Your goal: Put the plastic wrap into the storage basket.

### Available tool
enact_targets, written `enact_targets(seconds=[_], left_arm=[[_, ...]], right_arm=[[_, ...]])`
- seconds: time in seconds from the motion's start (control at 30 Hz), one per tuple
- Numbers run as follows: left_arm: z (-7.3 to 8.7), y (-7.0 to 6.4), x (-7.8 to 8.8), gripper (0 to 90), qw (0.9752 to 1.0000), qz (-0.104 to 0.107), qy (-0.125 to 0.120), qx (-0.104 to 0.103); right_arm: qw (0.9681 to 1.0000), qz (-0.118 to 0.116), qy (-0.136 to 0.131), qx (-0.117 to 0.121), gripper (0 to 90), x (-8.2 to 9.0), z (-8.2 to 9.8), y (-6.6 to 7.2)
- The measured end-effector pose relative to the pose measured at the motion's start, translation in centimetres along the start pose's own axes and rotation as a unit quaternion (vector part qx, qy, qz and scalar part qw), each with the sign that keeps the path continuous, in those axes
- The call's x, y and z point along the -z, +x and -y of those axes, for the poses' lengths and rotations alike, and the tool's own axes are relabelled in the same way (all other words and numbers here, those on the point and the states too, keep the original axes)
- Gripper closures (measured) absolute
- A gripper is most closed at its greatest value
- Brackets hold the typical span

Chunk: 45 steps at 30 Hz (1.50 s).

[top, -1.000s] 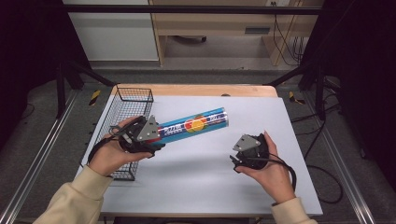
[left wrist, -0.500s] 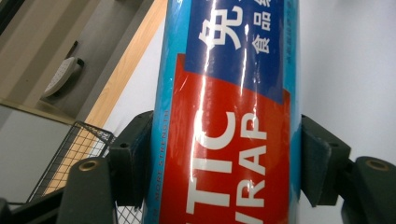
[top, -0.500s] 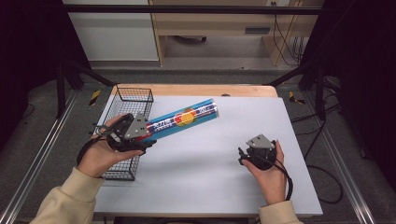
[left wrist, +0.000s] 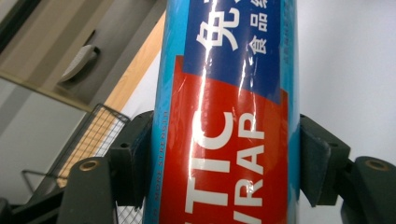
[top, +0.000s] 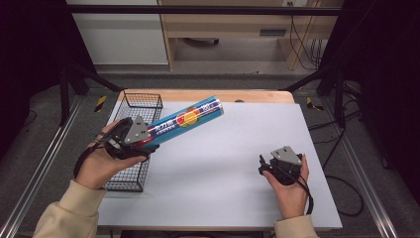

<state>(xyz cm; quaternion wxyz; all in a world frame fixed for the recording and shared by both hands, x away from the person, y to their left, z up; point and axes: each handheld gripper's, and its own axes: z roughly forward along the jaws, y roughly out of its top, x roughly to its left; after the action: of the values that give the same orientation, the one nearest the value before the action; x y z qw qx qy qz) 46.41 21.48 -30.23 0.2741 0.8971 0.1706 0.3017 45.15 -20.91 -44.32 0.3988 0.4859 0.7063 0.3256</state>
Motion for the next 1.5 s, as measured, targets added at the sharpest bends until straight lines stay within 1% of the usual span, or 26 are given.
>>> enact_targets(seconds=[0.07, 0.13, 0.3, 0.4, 0.53, 0.63, 0.67, 0.7, 0.77, 0.8, 0.87, 0.9, 0.97, 1.07, 1.13, 1.27, 1.43, 1.5], left_arm=[[0.1, -0.2, 0.7, 31.1, 0.9999, -0.009, 0.004, 0.005], [0.2, -0.4, 1.3, 31.1, 0.9998, -0.017, 0.008, 0.009], [0.5, -1.1, 2.9, 31.1, 0.9991, -0.036, 0.013, 0.02], [1.0, -1.3, 3.4, 31.2, 0.9987, -0.042, 0.013, 0.026], [1.8, -1.4, 4.0, 31.2, 0.9982, -0.045, 0.01, 0.038], [2.4, -1.3, 4.4, 31.3, 0.9978, -0.051, 0.013, 0.041], [2.6, -1.1, 4.5, 31.3, 0.9981, -0.051, 0.008, 0.035], [2.7, -1.3, 4.7, 31.3, 0.9976, -0.052, 0.011, 0.045], [3.0, -1.2, 5.0, 31.4, 0.9971, -0.053, 0.012, 0.052], [3.2, -1.2, 5.1, 31.3, 0.9968, -0.058, 0.012, 0.053], [3.3, -1.2, 5.4, 31.3, 0.9963, -0.062, 0.021, 0.055], [3.4, -1.2, 5.5, 31.4, 0.9959, -0.063, 0.022, 0.061], [3.7, -1.3, 5.7, 31.4, 0.9954, -0.066, 0.025, 0.065], [3.9, -1.3, 5.7, 31.4, 0.9952, -0.063, 0.027, 0.07], [3.8, -1.4, 5.6, 31.4, 0.995, -0.066, 0.036, 0.067], [3.7, -1.3, 5.4, 31.4, 0.9948, -0.066, 0.042, 0.066], [3.4, -1.1, 5.1, 31.5, 0.9939, -0.069, 0.049, 0.071], [3.4, -1.0, 5.0, 31.5, 0.9931, -0.07, 0.053, 0.078]], right_arm=[[1.0, -0.001, -0.002, 0.0, 16.1, 0.1, 0.0, 0.0], [0.9999, 0.003, -0.007, -0.008, 16.0, 0.4, 0.0, -0.1], [0.9998, 0.01, 0.009, -0.014, 14.6, 0.9, 0.5, -0.5], [0.9994, 0.021, 0.014, -0.025, 14.4, 1.1, 0.6, -1.0], [0.9992, 0.021, 0.015, -0.031, 14.3, 1.2, 0.8, -1.0], [0.9992, 0.018, 0.019, -0.031, 14.1, 0.9, 0.8, -0.9], [0.9992, 0.018, 0.02, -0.031, 14.1, 0.9, 0.8, -0.8], [0.9992, 0.019, 0.018, -0.031, 14.1, 0.9, 0.7, -0.8], [0.9992, 0.02, 0.016, -0.03, 14.1, 1.0, 0.7, -0.6], [0.9993, 0.02, 0.018, -0.027, 14.1, 1.1, 0.7, -0.6], [0.9994, 0.019, 0.018, -0.024, 14.1, 1.2, 0.8, -0.4], [0.9995, 0.018, 0.015, -0.023, 14.1, 1.2, 0.8, -0.4], [0.9994, 0.018, 0.015, -0.026, 14.1, 1.4, 0.8, -0.4], [0.9993, 0.019, 0.016, -0.028, 14.1, 1.5, 0.8, -0.6], [0.9992, 0.017, 0.019, -0.031, 14.0, 1.5, 0.9, -0.6], [0.9992, 0.016, 0.019, -0.029, 13.9, 1.6, 0.9, -0.5], [0.9992, 0.015, 0.019, -0.03, 13.9, 1.6, 0.9, -0.5], [0.9992, 0.015, 0.02, -0.03, 13.9, 1.6, 0.9, -0.5]])
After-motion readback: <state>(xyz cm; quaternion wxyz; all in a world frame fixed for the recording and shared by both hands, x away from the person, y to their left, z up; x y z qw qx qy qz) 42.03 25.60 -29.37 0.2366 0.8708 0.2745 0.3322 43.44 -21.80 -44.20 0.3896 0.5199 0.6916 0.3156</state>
